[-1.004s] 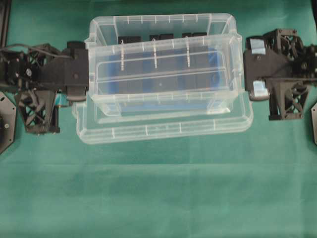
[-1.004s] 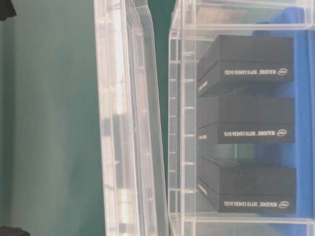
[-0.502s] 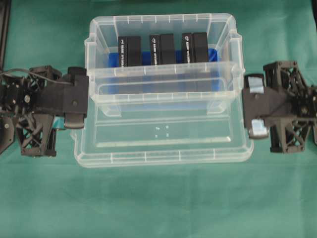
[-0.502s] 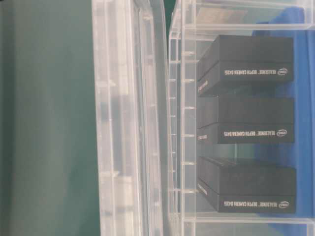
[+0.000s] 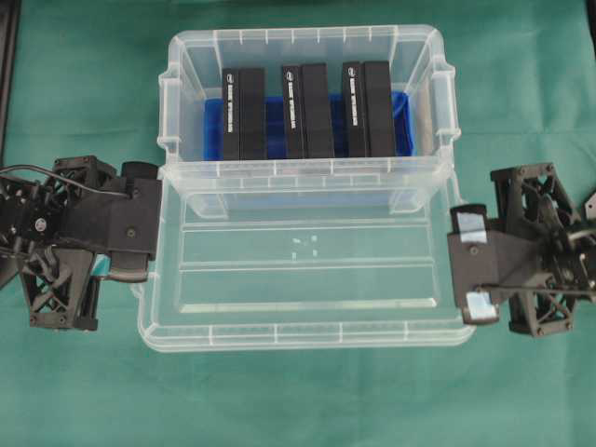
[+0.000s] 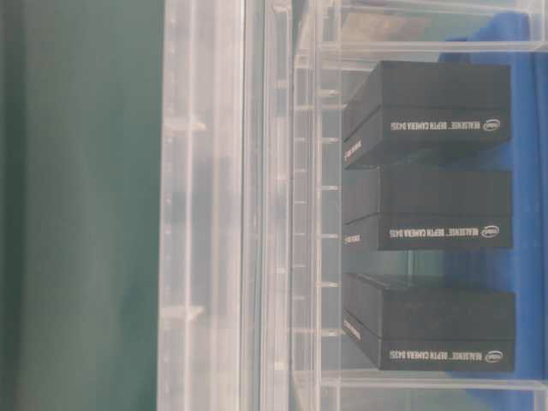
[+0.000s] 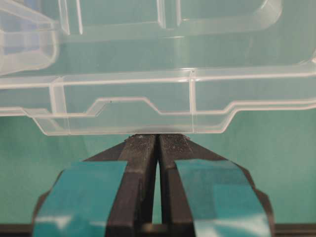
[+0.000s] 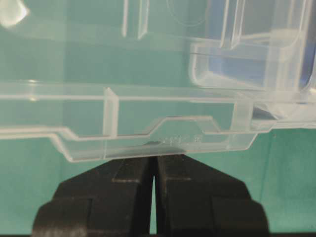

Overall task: Clamp the lid of the box with both arms, then lift and open it.
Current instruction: 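Carry the lid toward the front of the table with both grippers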

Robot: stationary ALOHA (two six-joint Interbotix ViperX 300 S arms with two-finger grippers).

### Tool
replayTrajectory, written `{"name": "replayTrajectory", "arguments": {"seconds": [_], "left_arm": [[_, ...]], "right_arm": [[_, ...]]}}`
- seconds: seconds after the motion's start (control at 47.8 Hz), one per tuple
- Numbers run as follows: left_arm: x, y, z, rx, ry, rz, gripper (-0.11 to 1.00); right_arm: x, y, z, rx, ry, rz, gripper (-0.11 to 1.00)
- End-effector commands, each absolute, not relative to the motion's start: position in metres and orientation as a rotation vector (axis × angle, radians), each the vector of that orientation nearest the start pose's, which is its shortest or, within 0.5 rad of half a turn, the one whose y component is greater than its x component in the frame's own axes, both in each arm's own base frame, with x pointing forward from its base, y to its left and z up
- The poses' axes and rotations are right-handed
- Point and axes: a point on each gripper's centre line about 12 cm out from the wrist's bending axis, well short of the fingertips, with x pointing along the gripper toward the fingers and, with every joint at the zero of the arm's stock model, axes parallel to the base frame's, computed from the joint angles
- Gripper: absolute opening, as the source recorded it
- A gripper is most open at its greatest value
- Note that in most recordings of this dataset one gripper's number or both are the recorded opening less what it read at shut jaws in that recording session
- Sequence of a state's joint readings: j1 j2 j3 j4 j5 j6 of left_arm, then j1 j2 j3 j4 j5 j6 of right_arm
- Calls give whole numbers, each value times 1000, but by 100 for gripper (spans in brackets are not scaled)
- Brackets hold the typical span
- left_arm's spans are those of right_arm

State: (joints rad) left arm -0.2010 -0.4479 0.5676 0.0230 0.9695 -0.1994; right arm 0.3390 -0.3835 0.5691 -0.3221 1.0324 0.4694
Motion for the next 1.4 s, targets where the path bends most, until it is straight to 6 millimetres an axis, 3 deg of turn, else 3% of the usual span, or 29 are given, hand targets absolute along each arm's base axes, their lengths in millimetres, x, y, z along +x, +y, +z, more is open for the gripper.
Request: {"name": "replayTrajectory", "arguments": {"seconds": [0.0, 0.251, 1.38], "left_arm": [[288, -55, 309, -58, 980, -70, 1], [298, -67, 309, -39, 1013, -94, 1], [308, -105, 309, -22, 1019, -166, 1]], "right_arm": [[286, 67, 291, -78, 1040, -113, 0], [286, 72, 290, -76, 1044, -107, 0], [290, 112, 282, -69, 1070, -103, 0]]}}
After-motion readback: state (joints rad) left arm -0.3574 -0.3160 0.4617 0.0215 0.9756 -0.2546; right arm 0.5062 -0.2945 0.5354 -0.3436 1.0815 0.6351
